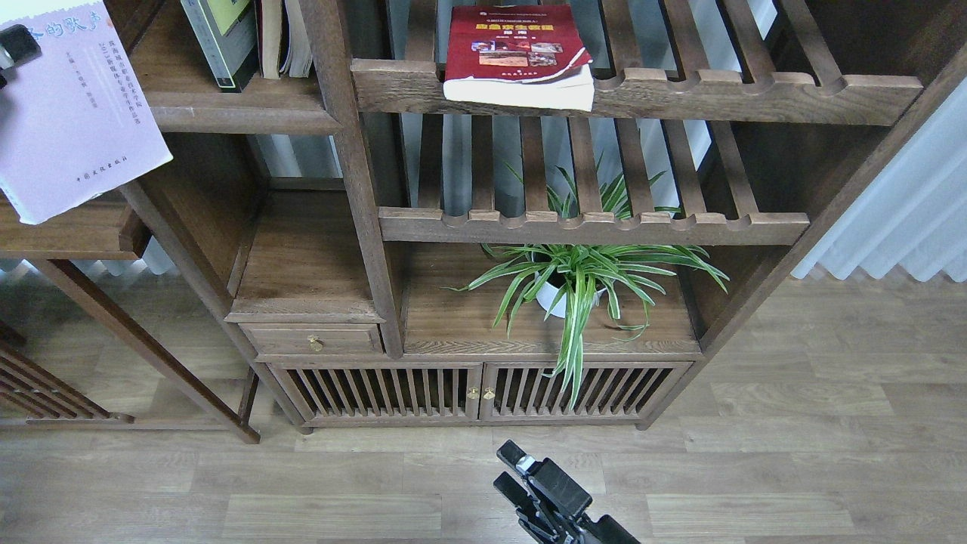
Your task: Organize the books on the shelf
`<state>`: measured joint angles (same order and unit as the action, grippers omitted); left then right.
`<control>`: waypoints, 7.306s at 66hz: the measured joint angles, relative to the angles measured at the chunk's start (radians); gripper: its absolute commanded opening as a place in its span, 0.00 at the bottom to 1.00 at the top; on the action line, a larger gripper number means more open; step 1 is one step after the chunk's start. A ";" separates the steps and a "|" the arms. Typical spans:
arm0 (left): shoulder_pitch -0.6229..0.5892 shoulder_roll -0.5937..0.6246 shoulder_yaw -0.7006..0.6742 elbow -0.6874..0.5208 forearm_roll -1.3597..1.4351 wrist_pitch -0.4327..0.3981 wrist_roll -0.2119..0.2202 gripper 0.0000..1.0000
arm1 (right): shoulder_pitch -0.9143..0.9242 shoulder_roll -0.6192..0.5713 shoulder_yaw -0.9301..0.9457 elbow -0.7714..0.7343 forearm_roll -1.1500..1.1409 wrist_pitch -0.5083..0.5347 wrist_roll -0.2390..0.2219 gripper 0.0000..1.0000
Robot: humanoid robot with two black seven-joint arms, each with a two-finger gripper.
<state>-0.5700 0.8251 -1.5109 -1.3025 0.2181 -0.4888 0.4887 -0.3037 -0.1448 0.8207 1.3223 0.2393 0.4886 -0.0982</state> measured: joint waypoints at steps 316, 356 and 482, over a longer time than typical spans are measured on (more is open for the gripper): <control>-0.783 -0.384 0.676 0.778 0.652 0.082 -0.745 0.01 | 0.431 0.145 0.311 0.164 0.210 0.000 0.082 0.88; -0.792 -0.515 0.704 0.930 0.563 0.217 -0.738 0.08 | 0.442 0.145 0.312 0.170 0.212 0.000 0.090 0.87; 0.118 -0.071 0.415 -0.027 0.244 0.000 -0.652 1.00 | 0.457 0.145 0.141 0.203 -0.026 -0.182 0.109 0.87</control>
<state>-0.4515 0.7541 -1.0964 -1.3295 0.4620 -0.4887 -0.1636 0.1530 0.0000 0.9613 1.5252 0.2134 0.3062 0.0106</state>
